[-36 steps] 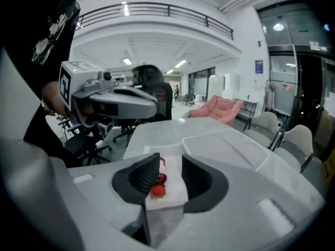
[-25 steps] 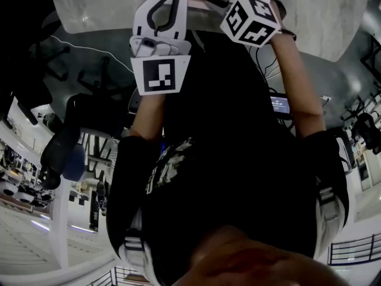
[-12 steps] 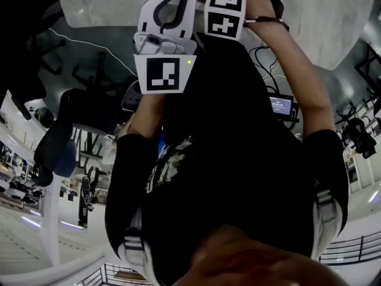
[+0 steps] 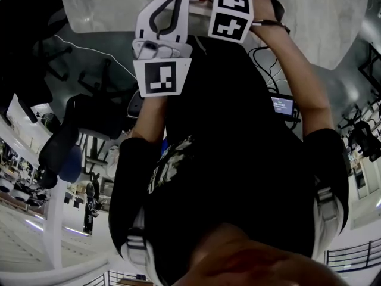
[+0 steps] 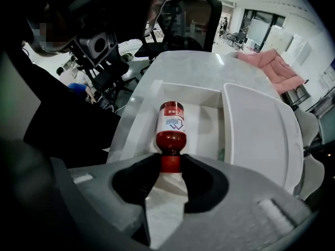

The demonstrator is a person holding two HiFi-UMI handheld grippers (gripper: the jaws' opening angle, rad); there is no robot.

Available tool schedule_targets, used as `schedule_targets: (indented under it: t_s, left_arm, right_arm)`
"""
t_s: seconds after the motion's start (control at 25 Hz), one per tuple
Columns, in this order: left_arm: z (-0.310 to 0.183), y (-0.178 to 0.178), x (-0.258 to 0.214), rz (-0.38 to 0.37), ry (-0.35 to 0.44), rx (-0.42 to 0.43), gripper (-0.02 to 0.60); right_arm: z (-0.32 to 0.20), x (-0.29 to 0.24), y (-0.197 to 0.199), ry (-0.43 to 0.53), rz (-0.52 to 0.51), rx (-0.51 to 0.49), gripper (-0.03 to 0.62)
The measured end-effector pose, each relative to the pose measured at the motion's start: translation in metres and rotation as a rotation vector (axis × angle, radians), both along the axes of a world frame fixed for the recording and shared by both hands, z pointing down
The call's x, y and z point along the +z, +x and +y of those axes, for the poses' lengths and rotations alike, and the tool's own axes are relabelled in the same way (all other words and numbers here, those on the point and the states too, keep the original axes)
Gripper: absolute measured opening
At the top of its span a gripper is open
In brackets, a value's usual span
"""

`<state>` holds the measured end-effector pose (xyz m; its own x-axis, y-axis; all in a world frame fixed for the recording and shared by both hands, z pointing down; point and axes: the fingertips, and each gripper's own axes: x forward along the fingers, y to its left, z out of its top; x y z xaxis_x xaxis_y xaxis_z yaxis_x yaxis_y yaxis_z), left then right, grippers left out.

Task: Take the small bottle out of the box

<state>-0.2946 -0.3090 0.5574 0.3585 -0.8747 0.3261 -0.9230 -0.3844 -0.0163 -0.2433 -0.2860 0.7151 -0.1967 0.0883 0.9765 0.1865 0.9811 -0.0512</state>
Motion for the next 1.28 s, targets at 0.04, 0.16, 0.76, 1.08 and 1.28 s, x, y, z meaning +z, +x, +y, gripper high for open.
schedule_targets:
  t_s: [0.04, 0.16, 0.76, 1.08, 1.28]
  left_arm:
    - [0.002, 0.004, -0.003, -0.003, -0.006, 0.0, 0.014]
    - [0.006, 0.014, -0.015, -0.015, -0.002, 0.003, 0.014]
    - [0.01, 0.037, -0.093, -0.066, 0.088, -0.005, 0.014]
    - [0.016, 0.029, -0.139, -0.071, 0.204, -0.012, 0.014]
    - [0.012, 0.036, -0.155, -0.051, 0.238, 0.025, 0.014]
  right_arm:
    - [0.0, -0.006, 0.004, 0.0, -0.011, 0.011, 0.132]
    - [-0.004, -0.026, 0.013, 0.011, -0.053, 0.051, 0.132]
    - [-0.021, -0.153, 0.044, 0.091, -0.44, 0.349, 0.132]
    - [-0.025, -0.226, 0.045, 0.193, -0.634, 0.44, 0.132]
    - [-0.025, -0.26, 0.055, 0.245, -0.694, 0.504, 0.13]
